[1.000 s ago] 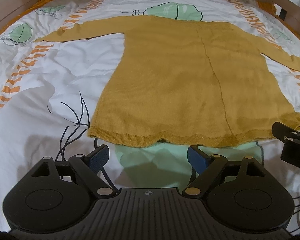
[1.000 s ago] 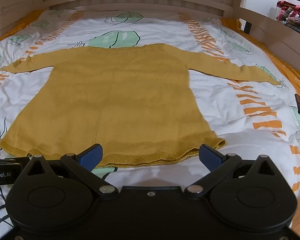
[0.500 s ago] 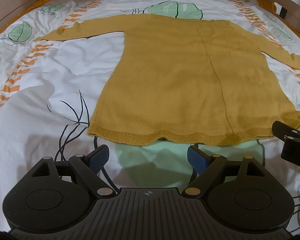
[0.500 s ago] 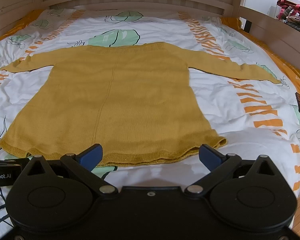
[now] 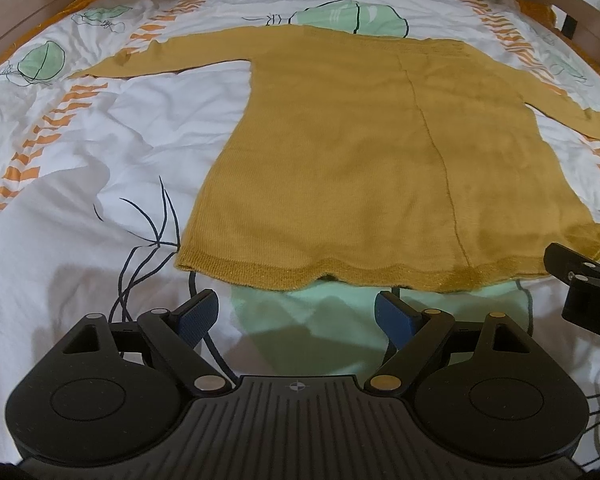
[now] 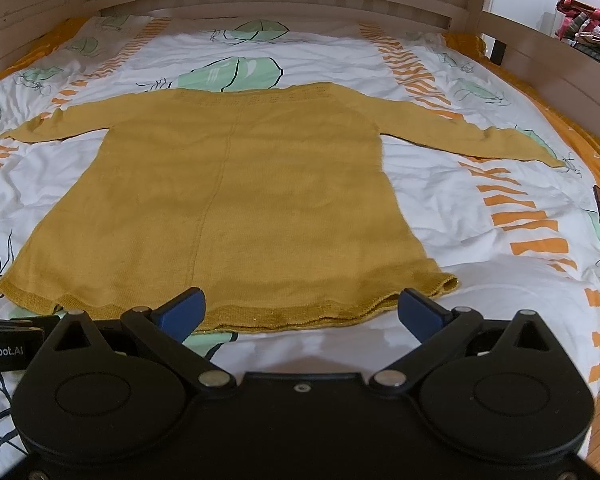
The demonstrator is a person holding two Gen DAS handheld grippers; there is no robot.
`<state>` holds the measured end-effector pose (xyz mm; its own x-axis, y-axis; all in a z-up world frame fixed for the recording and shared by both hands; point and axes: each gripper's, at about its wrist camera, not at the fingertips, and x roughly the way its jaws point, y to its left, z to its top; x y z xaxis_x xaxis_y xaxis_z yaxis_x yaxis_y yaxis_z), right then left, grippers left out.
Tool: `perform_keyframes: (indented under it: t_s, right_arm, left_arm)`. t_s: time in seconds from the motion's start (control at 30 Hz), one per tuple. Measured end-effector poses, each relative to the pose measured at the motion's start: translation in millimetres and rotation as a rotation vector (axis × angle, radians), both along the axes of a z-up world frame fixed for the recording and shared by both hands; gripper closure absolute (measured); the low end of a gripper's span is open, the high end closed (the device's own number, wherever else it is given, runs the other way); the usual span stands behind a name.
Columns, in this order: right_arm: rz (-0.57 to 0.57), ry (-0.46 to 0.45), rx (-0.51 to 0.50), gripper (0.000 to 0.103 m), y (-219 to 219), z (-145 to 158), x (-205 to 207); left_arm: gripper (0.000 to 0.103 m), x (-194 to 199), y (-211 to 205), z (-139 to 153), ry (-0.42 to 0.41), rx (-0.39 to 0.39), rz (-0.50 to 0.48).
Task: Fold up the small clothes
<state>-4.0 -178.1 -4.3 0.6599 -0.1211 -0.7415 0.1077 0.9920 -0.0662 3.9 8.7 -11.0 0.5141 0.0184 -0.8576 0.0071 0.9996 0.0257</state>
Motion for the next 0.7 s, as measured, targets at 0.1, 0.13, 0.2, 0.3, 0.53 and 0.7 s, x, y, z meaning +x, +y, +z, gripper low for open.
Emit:
perform_keyframes:
  t_s: [0.1,0.13,0.2,0.3,0.53,0.7]
  right_arm:
    - [0.003,0.002,0.003,0.001,0,0,1]
    - [0.005,0.003,0.005,0.001,0,0,2]
    - [0.009,0.004,0.01,0.001,0,0,3]
    - [0.012,0.007,0.015,0.001,0,-1,5]
    - [0.017,0.003,0.025,0.001,0,0,6]
    - [0.03,-0.009,0.069,0.001,-6,3,9]
  left_arm:
    - [0.017,1,0,0,0.001,0.002,-0.001]
    - [0.017,2,0,0,0.001,0.003,0.0]
    - [0.017,3,0,0,0.002,0.005,-0.001]
    - [0.017,6,-1,0,0.003,0.01,-0.001]
    - [0.017,11,-5,1,0.006,0.017,-0.005]
    - [0.017,15,-7,3,0.001,0.015,-0.007]
